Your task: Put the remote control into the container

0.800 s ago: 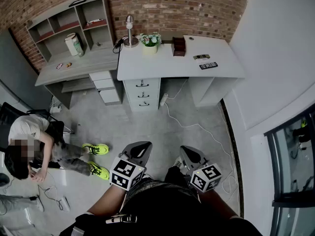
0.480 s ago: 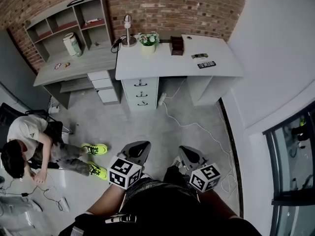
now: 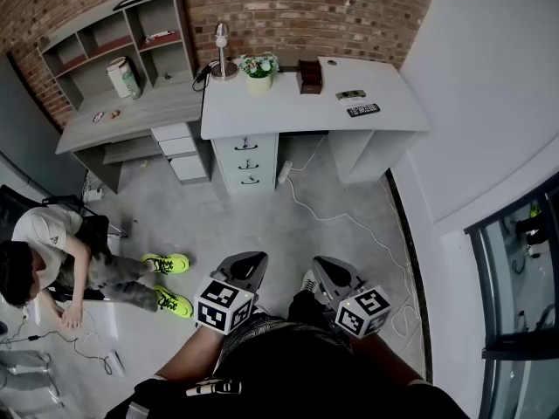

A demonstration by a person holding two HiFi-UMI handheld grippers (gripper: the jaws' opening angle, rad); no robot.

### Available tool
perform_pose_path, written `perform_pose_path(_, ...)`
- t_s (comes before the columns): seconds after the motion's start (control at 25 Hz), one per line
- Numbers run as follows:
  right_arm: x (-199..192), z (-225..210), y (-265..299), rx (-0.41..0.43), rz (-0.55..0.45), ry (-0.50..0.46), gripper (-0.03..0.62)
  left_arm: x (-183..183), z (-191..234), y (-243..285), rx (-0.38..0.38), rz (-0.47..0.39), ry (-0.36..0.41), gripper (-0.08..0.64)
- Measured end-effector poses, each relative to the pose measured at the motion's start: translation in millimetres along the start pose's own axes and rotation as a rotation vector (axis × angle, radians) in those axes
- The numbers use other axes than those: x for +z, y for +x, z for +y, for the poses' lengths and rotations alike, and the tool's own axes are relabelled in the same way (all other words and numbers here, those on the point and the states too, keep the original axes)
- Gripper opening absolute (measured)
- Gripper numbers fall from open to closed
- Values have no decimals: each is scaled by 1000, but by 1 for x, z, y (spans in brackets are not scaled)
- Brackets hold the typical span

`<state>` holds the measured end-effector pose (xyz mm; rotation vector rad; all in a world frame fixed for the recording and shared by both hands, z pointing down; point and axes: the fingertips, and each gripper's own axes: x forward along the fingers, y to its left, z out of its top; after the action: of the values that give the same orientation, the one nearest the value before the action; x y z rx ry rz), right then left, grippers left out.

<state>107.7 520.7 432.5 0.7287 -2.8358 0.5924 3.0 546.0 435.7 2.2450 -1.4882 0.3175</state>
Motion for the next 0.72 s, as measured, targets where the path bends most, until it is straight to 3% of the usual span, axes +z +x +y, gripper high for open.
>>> perform_pose_path(0.16, -11, 2, 2, 10, 39, -9, 8, -12, 2, 6, -2, 31, -35, 5)
perform_pose_path(0.36, -30, 2, 8, -23, 137, -201, 8, -8, 4, 17, 2, 25, -30, 5)
perform_pose_path(0.72, -18, -19, 27, 21, 135, -241, 8, 6, 17, 40, 46, 21, -23, 5)
